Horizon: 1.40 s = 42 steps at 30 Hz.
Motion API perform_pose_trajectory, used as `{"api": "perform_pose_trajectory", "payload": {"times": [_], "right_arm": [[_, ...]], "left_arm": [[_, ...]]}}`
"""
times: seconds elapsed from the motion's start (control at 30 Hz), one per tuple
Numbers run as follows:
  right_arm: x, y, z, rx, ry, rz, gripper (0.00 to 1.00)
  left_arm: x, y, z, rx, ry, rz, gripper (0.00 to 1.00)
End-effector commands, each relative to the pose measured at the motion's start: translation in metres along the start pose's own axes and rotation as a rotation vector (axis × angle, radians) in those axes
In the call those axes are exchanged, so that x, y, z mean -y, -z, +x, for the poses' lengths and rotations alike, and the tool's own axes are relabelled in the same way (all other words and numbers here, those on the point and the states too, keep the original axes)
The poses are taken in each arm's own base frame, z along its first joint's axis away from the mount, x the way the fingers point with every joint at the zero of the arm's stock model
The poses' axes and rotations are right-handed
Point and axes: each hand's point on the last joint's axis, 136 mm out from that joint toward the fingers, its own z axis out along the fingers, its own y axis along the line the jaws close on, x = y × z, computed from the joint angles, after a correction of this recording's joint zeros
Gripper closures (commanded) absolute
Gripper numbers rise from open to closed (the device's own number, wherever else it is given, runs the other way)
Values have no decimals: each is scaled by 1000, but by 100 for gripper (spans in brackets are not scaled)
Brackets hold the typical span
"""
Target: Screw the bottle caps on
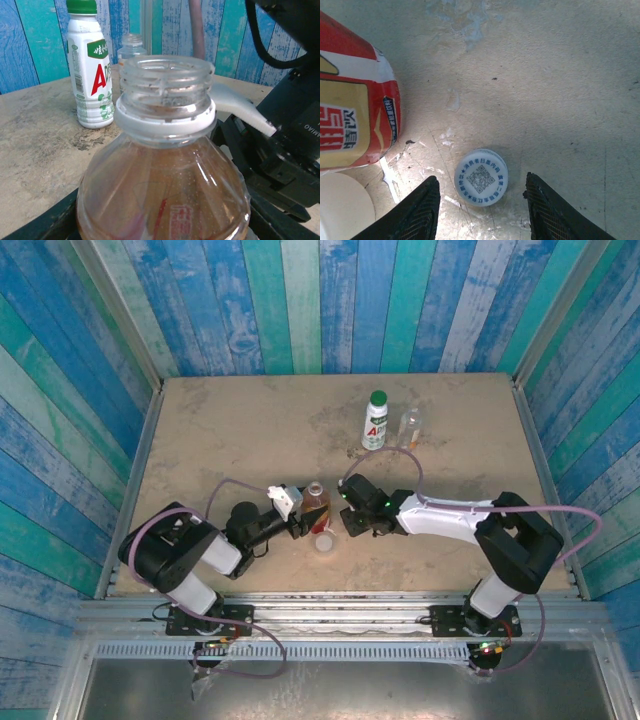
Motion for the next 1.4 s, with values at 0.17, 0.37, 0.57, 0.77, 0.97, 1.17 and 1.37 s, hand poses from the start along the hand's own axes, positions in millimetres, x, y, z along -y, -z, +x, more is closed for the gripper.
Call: {"api": "perform_pose_trajectory", "payload": {"times": [0.17,0.37,0.57,0.77,0.97,1.17,1.37], "right_arm": [[2,-11,-6,3,-2,44,57],[2,-14,-5,-5,-4,45,63],[0,-12,-7,-3,-3,35,68],[1,-5,-8,4,-8,35,69],[8,12,-12,20,-12,60,69],[16,36,-17,40,-10,75,69],[12,68,-28,45,29,31,68]], "left_arm": [[-1,3,-4,1,-18,-12,40],[-1,3,-3,-1,-15,-11,40],[-1,2,-2,-3,-14,-8,39],[1,0,-3,-2,-18,9,39],[1,-7,-8,8,-24,26,40],[5,-17,-11,17,-32,67,39],[8,-27,-10,18,-36,88,39]]}}
